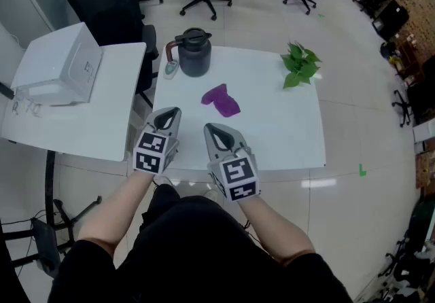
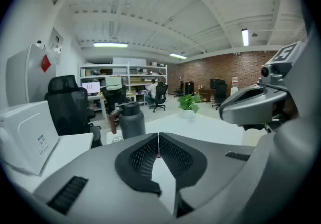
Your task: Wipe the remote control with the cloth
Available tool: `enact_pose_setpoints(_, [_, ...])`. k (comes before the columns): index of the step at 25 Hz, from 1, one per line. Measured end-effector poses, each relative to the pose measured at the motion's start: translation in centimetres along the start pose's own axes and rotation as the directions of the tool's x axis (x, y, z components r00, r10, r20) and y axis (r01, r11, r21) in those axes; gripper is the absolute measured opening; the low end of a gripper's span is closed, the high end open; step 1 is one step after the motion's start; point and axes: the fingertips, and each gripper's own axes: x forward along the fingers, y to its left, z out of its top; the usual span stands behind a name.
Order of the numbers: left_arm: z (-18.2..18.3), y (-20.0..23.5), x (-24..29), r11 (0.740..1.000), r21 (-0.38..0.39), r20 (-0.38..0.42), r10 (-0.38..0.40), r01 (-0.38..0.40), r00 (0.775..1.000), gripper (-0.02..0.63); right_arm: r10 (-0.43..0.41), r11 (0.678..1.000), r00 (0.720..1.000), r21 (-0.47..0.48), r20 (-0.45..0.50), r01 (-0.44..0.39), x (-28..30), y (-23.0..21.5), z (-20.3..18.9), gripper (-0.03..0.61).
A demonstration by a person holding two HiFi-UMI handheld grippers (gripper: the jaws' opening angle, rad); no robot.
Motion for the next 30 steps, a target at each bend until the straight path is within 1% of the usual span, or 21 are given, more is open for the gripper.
enact_pose_setpoints(3, [-0.5,2.5,1.9,0.999,-0.031,-0.03,0.038,-0.039,0.999,0.042,-0.005,1.0,1.0,0.014,-0.02,0.005,0.9,-0.8,-1.1,0.018])
enact_pose_setpoints(4, [-0.6,3.3,2.7,0.998,-0.045,-0.041,0.047,-0.049,0.998,0.064,-0.006,1.0,1.0,0.017,-0.027,0.007,1.4,-1.1,-1.4,0.018])
enact_pose_setpoints(7, [-1.4,6.4,5.6,0.993,-0.084,-0.085,0.075,-0.083,0.994,0.168,-0.015,0.999,0.998,0.028,-0.055,0.016,3.2,-2.1,-2.0,0.018])
enact_pose_setpoints(9, [-2.3,8.9,7.7,0.988,-0.111,-0.121,0.092,-0.106,0.988,0.188,-0.028,0.999,0.997,0.032,-0.075,0.03,4.6,-2.9,-2.3,0.018])
enact_pose_setpoints(13, [-4.6,13.6,12.7,0.976,-0.167,-0.201,0.105,-0.139,0.974,0.252,-0.047,0.997,0.992,0.057,-0.115,0.054,8.0,-4.5,-2.6,0.018])
enact_pose_setpoints(14, [-5.3,14.7,14.1,0.974,-0.174,-0.222,0.105,-0.146,0.969,0.253,-0.051,0.996,0.991,0.063,-0.126,0.06,8.9,-4.9,-2.7,0.018])
enact_pose_setpoints(15, [-6.1,15.9,15.4,0.971,-0.182,-0.245,0.109,-0.156,0.963,0.27,-0.058,0.995,0.989,0.067,-0.138,0.067,9.9,-5.4,-2.8,0.019])
enact_pose_setpoints(18, [-8.7,19.7,18.9,0.957,-0.196,-0.322,0.143,-0.213,0.936,0.278,-0.077,0.993,0.982,0.08,-0.172,0.092,12.5,-7.0,-3.5,0.02])
enact_pose_setpoints(19, [-9.3,20.5,20.0,0.956,-0.196,-0.335,0.144,-0.219,0.931,0.279,-0.083,0.991,0.98,0.087,-0.181,0.1,13.3,-7.5,-3.8,0.019])
enact_pose_setpoints(23, [-10.8,22.3,23.8,0.957,-0.196,-0.36,0.131,-0.212,0.924,0.304,-0.105,0.985,0.972,0.113,-0.212,0.131,15.9,-9.4,-4.7,0.02])
enact_pose_setpoints(28, [-12.0,23.7,26.7,0.965,-0.164,-0.386,0.129,-0.206,0.913,0.304,-0.131,0.976,0.961,0.138,-0.242,0.168,17.8,-11.5,-6.2,0.02])
enact_pose_setpoints(30, [-12.2,23.7,27.6,0.967,-0.167,-0.385,0.114,-0.191,0.916,0.304,-0.145,0.973,0.957,0.137,-0.253,0.184,18.2,-12.3,-7.2,0.02])
